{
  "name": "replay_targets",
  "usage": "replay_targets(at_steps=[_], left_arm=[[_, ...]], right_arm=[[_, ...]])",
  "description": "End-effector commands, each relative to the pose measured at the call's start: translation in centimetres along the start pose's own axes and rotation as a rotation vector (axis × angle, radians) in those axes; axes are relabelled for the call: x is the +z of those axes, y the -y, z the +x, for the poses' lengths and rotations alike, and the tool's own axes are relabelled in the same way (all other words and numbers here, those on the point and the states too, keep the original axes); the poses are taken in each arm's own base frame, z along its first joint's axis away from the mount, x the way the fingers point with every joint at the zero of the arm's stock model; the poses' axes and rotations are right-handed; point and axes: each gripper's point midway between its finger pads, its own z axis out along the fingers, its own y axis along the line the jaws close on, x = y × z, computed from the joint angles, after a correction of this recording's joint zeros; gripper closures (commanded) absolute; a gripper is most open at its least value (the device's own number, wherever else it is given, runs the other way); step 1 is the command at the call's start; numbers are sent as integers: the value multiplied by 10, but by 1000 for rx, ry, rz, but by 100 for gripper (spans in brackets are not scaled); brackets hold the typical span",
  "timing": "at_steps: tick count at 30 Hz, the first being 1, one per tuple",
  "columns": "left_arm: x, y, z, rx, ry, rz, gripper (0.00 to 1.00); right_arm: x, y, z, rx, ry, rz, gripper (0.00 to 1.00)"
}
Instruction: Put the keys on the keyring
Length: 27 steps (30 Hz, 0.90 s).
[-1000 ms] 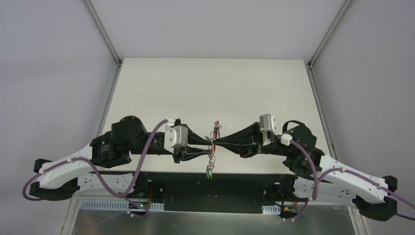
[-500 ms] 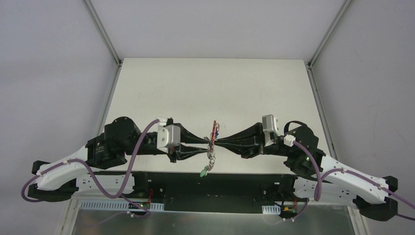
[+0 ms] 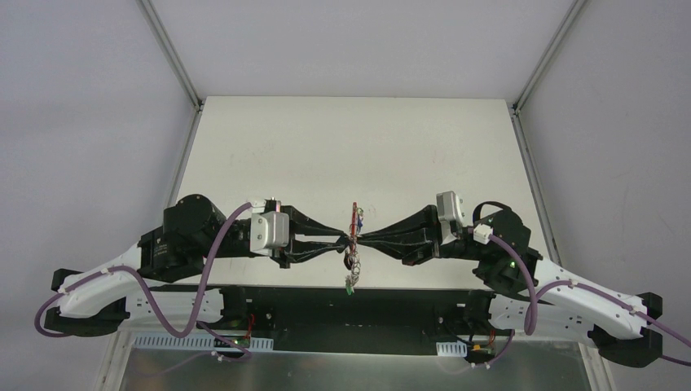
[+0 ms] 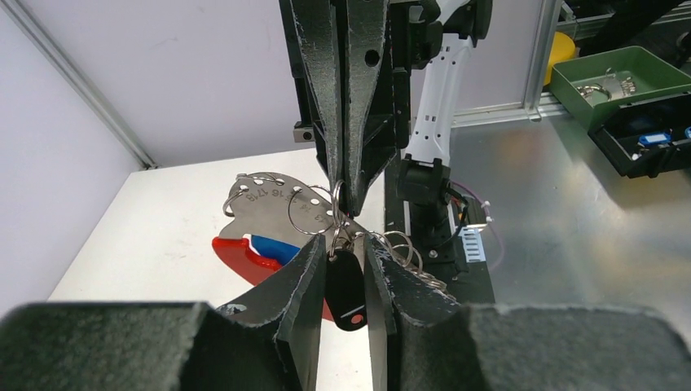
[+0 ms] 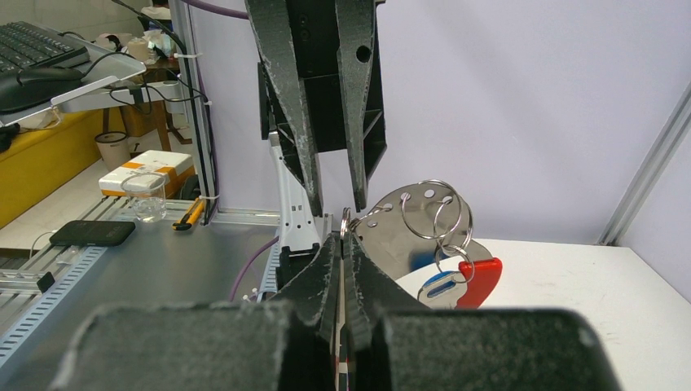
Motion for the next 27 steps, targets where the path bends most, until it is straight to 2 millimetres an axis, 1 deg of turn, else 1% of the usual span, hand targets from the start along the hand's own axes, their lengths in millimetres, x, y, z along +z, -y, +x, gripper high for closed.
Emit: replay_targets(at_steps=[1,5,7,8,9,11,18,20,27], left_arm=[[7,-3,-14,48,50,8,78],[11,-4,-11,52,38,11,78],[12,-3,-10,53,35,13,81],[13,-4,-10,54,34,13,86],[14,-3,-9,55,30,14,93],[14,-3,-7,53,22,17,100],[17,-1,-3,44,10,29,100],[18,0,-4,40,11,35,100],[25,4,-4,27,7,65,100]], right_arm=[[-2,-9,-37,-37,116,-36,100],[-3,-11,-39,-36,121,-44,100],[-4,-12,-40,-39,124,-44,100],[-4,-12,-40,-36,124,-47,100],[-4,-13,-41,-36,126,-47,100],[-5,-13,-42,-36,129,-49,100],[-5,-13,-47,-42,181,-45,100],[-5,-13,-50,-53,213,-44,100],[0,-8,-50,-121,300,-27,100]])
